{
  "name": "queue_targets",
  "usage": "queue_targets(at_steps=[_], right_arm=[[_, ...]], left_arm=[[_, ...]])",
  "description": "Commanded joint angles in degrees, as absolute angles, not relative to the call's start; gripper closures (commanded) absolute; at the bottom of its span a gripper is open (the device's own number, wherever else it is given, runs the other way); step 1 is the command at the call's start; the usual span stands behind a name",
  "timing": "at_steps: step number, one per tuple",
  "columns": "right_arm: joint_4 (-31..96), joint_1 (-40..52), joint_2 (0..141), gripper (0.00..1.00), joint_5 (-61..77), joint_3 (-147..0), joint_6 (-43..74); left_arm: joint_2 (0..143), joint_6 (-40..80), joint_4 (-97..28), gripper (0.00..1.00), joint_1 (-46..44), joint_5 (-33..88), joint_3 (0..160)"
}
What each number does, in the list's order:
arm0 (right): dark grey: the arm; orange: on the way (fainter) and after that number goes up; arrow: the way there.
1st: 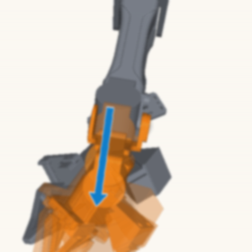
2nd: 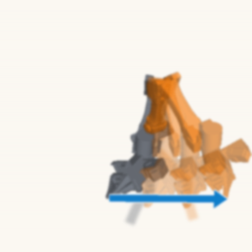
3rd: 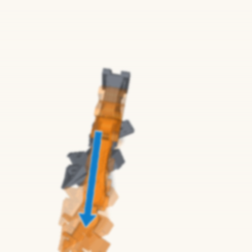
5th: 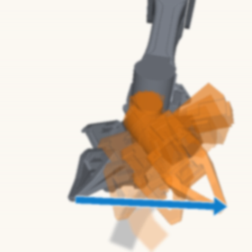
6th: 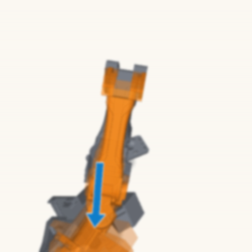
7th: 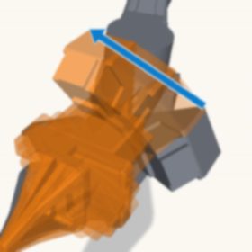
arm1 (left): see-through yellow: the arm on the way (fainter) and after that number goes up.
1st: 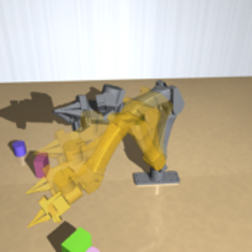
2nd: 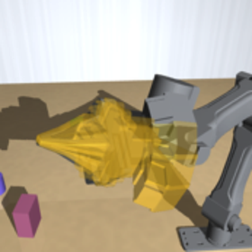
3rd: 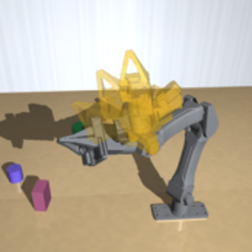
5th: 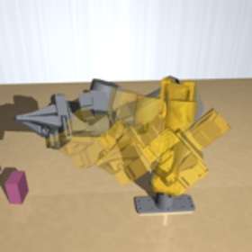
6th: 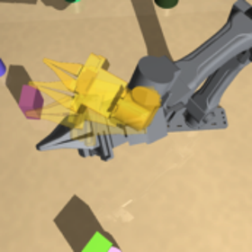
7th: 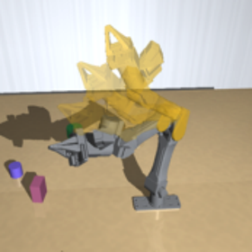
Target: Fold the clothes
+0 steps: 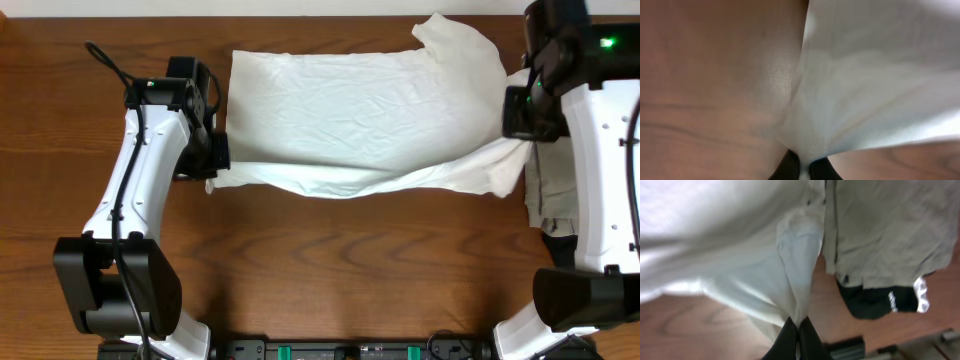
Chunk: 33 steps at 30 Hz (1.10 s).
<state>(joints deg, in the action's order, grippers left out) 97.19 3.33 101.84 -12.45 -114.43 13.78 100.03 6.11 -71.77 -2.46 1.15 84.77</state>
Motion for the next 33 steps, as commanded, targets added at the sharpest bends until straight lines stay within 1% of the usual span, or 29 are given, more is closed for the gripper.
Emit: queue_targets(at_steps=[1,7,12,21,27,33], right_arm=[[97.3,2.8,101.6,0.99,-11.5,-109.7,13.4],[96.9,2.5,100.3,0.99,-11.5,-101.6,13.9],[95.7,0.6,95.8,0.99,-11.3,-96.4,14.1],[93.2,-1.7,86.1,0.99,-9.4,-87.3,11.5],[90.9,-1.7,85.4,0.99,-9.4,-80.0,11.9],[88.2,-1.7,85.4,0.99,-9.4,-74.7,12.5]], left_arm=[[99.6,5.8,-74.0,0.94,-2.4,0.9,84.6],[99.6,5.8,-76.5,0.94,-2.4,0.8,84.6],[99.6,5.8,-77.7,0.94,-2.0,0.6,83.6],[99.5,9.3,-76.6,0.94,1.3,0.7,75.5],[98.2,10.5,-76.7,0.94,1.5,0.9,73.6],[92.7,12.2,-76.7,0.94,1.5,0.9,69.6]])
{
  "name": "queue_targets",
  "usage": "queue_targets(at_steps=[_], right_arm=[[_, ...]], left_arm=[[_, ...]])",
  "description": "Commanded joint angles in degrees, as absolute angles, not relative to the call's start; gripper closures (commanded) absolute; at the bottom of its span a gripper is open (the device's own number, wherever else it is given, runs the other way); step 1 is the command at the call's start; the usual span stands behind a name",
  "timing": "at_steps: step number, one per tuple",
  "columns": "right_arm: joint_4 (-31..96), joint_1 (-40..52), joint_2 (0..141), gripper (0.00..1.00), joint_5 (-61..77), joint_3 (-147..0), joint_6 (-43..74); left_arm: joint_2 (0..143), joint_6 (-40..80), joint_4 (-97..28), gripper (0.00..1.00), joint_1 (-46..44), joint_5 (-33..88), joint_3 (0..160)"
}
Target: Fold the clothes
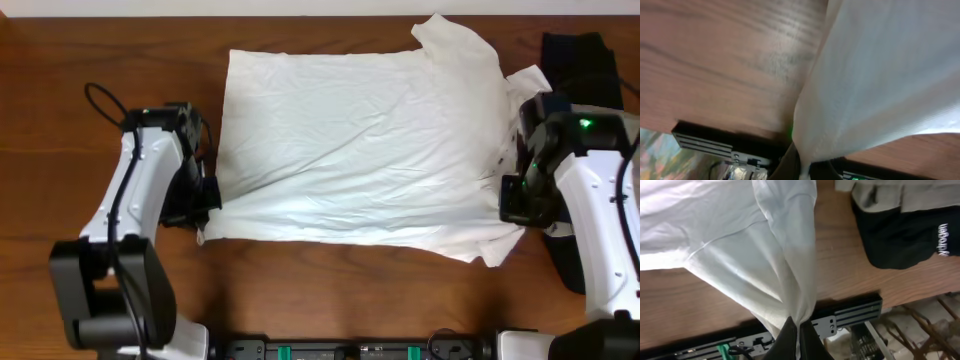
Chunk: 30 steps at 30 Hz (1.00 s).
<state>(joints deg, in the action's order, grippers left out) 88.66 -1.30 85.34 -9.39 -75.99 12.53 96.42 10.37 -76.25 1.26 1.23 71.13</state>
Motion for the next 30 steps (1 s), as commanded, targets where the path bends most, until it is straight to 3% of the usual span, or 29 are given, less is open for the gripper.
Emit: queue_targets(at_steps=[1,12,30], right_arm=[[88.2,-1.8,85.4,0.99,-9.4,-74.4,12.8],[86.7,-3.7,81.1,0.99,-9.3,-71.9,13.7],[64.3,-3.7,81.2,0.99,-7.3,-71.9,13.7]], left_arm=[[91.7,12.4,-76.7,0.94,1.5,0.9,68.9],[83.8,13.8,-76.2,0.94,1.5,0.6,65.1],[85.1,14.3,-52.4,0.94,2.0,-5.0,65.1]])
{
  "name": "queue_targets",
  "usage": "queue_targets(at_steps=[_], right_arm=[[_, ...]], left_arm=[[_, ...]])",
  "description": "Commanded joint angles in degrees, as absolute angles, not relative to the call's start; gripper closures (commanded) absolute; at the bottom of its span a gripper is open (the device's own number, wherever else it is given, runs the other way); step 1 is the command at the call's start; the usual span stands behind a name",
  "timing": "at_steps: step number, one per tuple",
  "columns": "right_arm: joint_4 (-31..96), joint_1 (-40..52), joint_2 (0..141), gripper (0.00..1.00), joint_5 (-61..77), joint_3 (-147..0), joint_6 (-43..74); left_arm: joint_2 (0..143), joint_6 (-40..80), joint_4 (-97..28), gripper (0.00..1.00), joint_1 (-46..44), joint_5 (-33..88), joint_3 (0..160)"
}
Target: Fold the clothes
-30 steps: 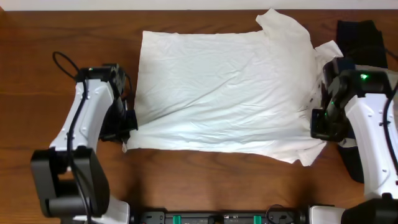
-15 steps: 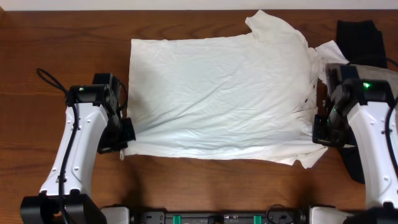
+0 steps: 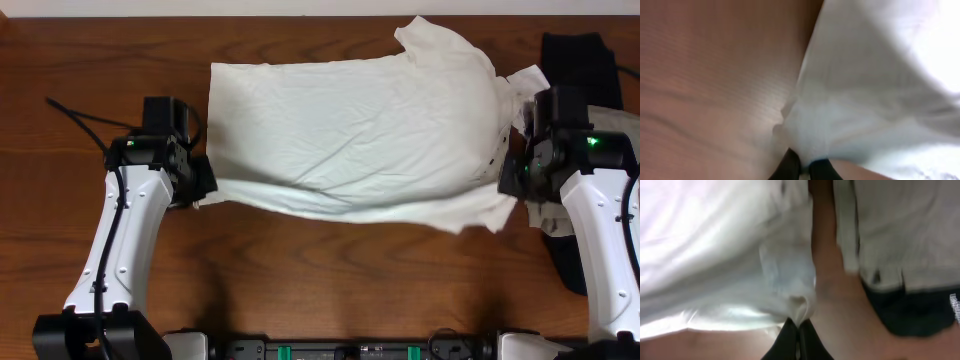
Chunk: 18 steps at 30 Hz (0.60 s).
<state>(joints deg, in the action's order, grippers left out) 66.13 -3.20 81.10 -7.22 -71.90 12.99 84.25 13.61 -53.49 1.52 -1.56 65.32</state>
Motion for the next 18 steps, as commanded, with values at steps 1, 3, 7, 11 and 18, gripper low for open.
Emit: queue_targets(at_steps=[1,3,7,11,18], right_arm=[[62.7,-3.7,81.6,0.99,-7.3,-71.9,13.7],[59.9,-3.7,82.8,0.99,-7.3,-71.9,13.7],[55.4,-3.8,86.6,0.99,-7.5,-71.9,14.7],[50.4,-3.9,91.5,0.99,-7.7,-71.9,14.7],[41.9,-4.6,97.2,0.99,-7.7,-71.9,16.7]], left_arm=[[85.5,14.3,-51.5,0.94,2.0,-5.3,65.1],[86.2,14.3,-49.7,0.94,2.0,-5.4,65.1],[88.4,14.3,-45.7,0.94,2.0,-5.4,65.1],[91.0,14.3,-41.2,0.94,2.0,-5.7,65.1],[95.2,14.3,-31.9,0.94,2.0,-5.6,65.1]])
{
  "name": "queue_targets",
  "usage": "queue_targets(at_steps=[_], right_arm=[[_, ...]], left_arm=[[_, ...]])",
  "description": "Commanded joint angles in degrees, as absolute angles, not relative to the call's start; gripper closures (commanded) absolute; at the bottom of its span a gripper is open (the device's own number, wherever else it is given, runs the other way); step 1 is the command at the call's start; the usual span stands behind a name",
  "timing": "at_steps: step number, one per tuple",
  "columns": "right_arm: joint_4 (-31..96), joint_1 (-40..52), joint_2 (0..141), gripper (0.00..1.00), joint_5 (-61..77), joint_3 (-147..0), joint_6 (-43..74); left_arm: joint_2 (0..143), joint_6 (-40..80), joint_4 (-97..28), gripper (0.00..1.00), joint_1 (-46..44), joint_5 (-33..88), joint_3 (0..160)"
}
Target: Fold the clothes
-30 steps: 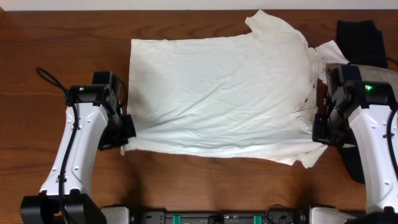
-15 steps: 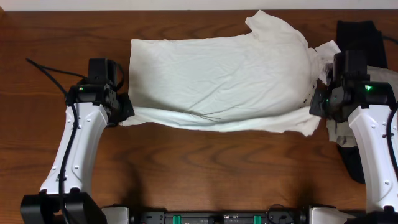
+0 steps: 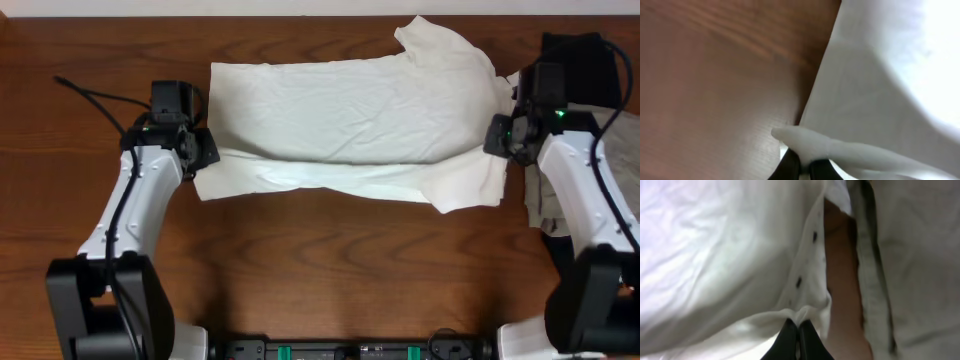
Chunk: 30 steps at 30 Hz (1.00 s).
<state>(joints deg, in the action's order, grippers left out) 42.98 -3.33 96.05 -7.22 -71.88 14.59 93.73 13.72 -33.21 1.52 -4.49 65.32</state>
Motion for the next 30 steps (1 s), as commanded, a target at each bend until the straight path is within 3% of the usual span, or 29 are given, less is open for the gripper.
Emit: queue_targets(at_steps=[1,20,24,27,30], right_arm=[[40.8,-4.7,97.8,0.99,-7.7,-71.9,16.8],[31.9,-6.6,106.1,0.99,-13.6,-71.9,24.4],[30.4,-6.9,106.1,0.99,-13.7,-71.9,24.4],[29.8,-6.9,106.1,0.96,-13.7,-71.9,24.1],[29.7,-6.9,106.1,0.85,-13.7,-71.9,24.1]], left_arm=[[95.7,14.3,-31.0,0.94,2.0,-5.6,65.1],[100.2,12.9,-24.6,0.93,1.9,-5.6,65.1],[100.2,12.3,-24.2,0.52,1.9,-4.9,65.1],[100.2,11.2,-24.3,0.36,1.9,-4.4,65.1],[100.2,10.0,-24.7,0.34,1.9,-4.3,65.1]])
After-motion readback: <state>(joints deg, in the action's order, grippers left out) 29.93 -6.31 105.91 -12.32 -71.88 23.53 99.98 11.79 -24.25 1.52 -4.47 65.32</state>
